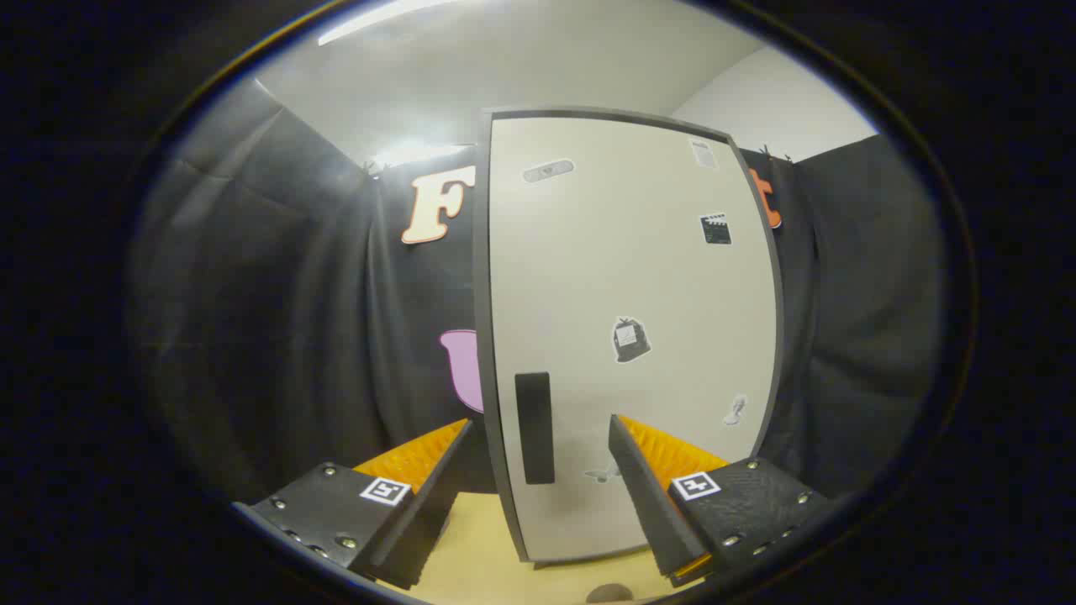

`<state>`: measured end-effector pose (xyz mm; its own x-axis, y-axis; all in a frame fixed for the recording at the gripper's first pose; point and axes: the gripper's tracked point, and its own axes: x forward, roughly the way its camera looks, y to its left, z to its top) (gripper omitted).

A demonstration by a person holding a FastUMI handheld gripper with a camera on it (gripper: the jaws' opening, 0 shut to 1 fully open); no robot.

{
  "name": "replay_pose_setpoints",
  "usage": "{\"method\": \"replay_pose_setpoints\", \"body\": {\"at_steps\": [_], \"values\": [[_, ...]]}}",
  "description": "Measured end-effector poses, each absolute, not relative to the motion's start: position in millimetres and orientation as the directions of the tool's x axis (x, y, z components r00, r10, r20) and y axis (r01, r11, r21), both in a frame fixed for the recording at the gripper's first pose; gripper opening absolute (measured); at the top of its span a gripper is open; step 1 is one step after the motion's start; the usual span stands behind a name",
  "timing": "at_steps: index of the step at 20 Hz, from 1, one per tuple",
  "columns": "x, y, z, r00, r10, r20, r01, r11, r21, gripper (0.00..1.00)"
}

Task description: Open the shoe cabinet door, grab the shoes and put them into the shoe cabinet, then close the shoe cabinet door.

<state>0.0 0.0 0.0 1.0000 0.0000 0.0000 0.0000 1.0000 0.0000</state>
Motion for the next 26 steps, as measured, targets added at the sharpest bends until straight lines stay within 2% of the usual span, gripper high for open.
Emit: {"method": "replay_pose_setpoints", "body": {"at_steps": [17,26], "values": [[43,6,-13,0.999,0.004,-0.032,-0.004,1.000,0.001,0.96],[83,10,-36,0.997,0.005,-0.083,-0.005,1.000,0.004,0.80]]}}
